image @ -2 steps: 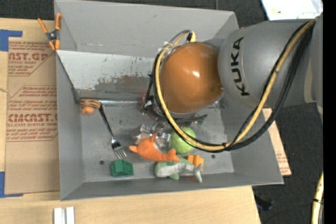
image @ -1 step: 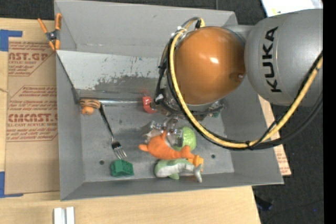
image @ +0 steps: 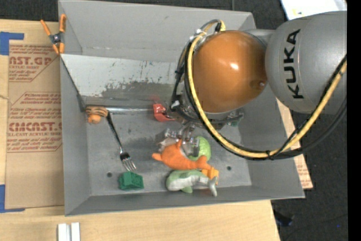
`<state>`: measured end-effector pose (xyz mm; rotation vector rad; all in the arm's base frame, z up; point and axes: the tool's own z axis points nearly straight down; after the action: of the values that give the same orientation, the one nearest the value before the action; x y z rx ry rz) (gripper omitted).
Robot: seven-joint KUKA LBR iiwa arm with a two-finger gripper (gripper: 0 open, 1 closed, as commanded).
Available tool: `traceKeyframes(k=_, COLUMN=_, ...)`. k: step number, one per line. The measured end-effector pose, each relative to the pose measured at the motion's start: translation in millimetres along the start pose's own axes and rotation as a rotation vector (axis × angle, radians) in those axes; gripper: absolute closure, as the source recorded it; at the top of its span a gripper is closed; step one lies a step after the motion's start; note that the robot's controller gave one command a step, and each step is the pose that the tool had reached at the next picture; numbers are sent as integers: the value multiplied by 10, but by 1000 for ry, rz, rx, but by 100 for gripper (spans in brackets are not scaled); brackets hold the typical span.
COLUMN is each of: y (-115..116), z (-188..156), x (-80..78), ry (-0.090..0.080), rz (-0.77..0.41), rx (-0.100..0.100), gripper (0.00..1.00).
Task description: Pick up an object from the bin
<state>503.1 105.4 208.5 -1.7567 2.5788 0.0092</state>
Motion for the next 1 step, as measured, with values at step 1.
traceKeyframes(k=1, y=83, z=44, x=214, ry=2, rz=-210, rx=-4, gripper=100)
